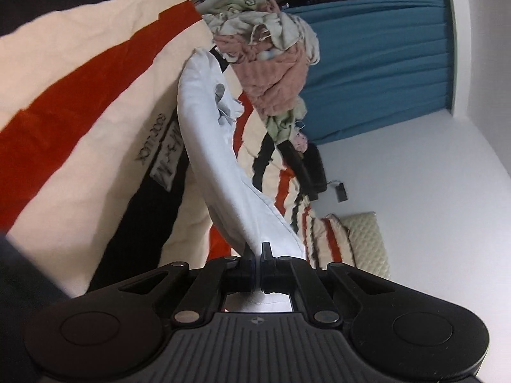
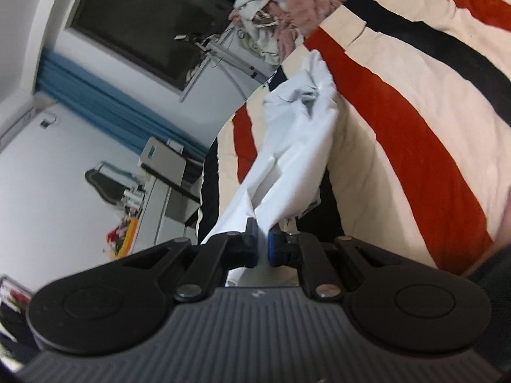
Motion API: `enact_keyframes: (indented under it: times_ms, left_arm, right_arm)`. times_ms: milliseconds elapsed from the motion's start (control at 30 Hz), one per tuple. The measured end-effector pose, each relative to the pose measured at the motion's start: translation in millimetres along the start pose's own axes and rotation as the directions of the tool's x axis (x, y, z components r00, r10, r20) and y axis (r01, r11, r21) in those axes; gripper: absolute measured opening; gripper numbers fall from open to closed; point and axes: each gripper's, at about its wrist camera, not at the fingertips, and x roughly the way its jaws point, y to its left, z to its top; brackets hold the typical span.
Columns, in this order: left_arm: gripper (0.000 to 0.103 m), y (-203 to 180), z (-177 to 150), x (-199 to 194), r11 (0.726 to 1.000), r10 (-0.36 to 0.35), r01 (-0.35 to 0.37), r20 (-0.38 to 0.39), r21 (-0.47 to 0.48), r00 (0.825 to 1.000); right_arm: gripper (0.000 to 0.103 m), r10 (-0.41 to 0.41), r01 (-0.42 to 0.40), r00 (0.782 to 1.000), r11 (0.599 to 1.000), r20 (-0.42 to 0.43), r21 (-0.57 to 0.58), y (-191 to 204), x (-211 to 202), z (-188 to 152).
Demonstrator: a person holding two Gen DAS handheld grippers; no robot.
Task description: Fold clothes
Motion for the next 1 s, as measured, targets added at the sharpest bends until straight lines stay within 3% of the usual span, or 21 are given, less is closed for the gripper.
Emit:
enact_keyframes:
  times_ms: [167,300,467,633,833,1000]
  left_arm:
    - [0.002,6,-31,-30,0.996,0.081,-0.082,-0.045,-0.023,0.996]
    - [0.002,12,-22,-13,0.991,0.117,-0.119,-0.048,-0.057,0.992]
    - [0.002,5,29,37,0.986,0.158,-0.158,-0.008,-0.056,0.987]
    - [0.002,-21,94,88,0.983,0.185,-0.186,0.05,0.01,0.981]
    - [0.002,-40,169,156,0.961,0.224,-0.244,0.149,0.133,0.963]
    - [0.002,-26,217,227,0.915,0.273,-0.32,0.209,0.244,0.939]
  right_arm:
    - [0.009,-0.045,0.043,0.997,0.999,-0.056,-0.03,-5,-11,-31]
    - [0.009,-0.063,0.066,0.996,0.996,-0.065,0.052,-22,16,-33]
    - [0.009,-0.079,0.081,0.997,0.99,-0.025,0.112,-25,58,3]
    - [0.01,-0.086,0.083,0.996,0.989,0.026,0.12,-21,109,55]
    - [0.01,-0.064,0.063,0.995,0.998,0.077,0.015,-19,187,121]
    - [0.01,-0.049,0.06,0.994,0.992,0.093,-0.115,-34,254,159]
